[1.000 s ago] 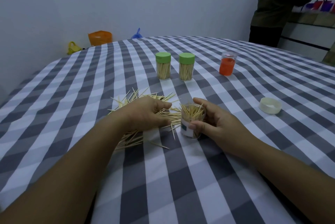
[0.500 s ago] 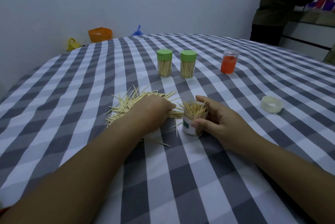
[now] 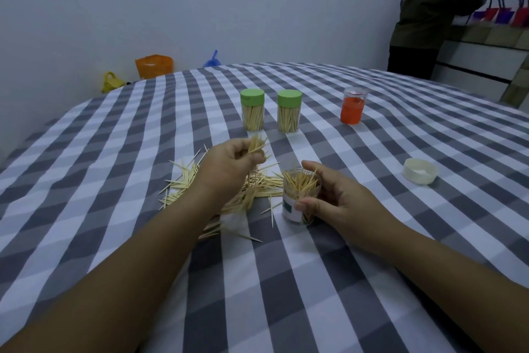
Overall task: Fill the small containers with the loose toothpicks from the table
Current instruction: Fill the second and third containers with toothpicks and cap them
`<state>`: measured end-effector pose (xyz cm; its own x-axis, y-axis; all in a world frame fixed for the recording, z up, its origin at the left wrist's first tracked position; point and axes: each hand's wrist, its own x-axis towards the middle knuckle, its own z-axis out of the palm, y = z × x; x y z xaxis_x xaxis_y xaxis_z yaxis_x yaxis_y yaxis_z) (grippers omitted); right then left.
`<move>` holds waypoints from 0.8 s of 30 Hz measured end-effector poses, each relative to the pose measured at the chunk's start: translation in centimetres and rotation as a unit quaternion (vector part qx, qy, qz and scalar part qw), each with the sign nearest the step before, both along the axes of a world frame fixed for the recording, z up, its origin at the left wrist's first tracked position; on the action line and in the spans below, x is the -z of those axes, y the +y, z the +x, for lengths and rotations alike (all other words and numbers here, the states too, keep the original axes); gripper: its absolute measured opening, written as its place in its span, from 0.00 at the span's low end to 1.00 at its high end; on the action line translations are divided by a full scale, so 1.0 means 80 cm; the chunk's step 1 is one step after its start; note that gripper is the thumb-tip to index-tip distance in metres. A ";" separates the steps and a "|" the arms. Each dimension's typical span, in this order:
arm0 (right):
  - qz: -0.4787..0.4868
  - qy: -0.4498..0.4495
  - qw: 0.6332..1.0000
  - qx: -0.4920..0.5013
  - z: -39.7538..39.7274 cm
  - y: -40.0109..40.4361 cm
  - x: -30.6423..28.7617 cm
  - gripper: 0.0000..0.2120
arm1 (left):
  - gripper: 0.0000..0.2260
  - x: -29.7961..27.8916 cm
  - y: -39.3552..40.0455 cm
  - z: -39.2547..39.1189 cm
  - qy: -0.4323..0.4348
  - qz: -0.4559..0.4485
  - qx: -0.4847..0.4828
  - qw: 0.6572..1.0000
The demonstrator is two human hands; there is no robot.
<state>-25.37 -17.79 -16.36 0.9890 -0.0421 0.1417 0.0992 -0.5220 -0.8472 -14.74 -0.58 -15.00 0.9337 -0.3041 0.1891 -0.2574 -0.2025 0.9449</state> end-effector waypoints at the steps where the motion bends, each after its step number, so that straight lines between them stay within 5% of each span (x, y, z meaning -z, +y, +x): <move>1: 0.001 0.001 1.000 0.000 0.000 0.000 0.000 0.39 | 0.07 0.000 -0.001 0.002 0.038 -0.047 0.009 0.998; 7: -0.003 0.000 1.000 -0.001 0.000 0.000 0.001 0.36 | 0.06 0.000 -0.007 0.003 0.154 -0.212 0.052 0.964; 11: 0.001 0.002 1.000 0.000 0.000 0.001 -0.001 0.40 | 0.06 0.002 -0.011 -0.001 0.142 -0.241 0.048 0.959; 20: -0.009 0.002 1.000 -0.002 0.000 0.000 0.001 0.33 | 0.09 -0.011 -0.025 -0.024 0.095 -0.294 0.072 0.948; 24: 0.005 -0.001 1.000 -0.008 0.002 0.000 0.002 0.33 | 0.11 -0.006 -0.032 -0.038 0.065 -0.248 0.084 0.963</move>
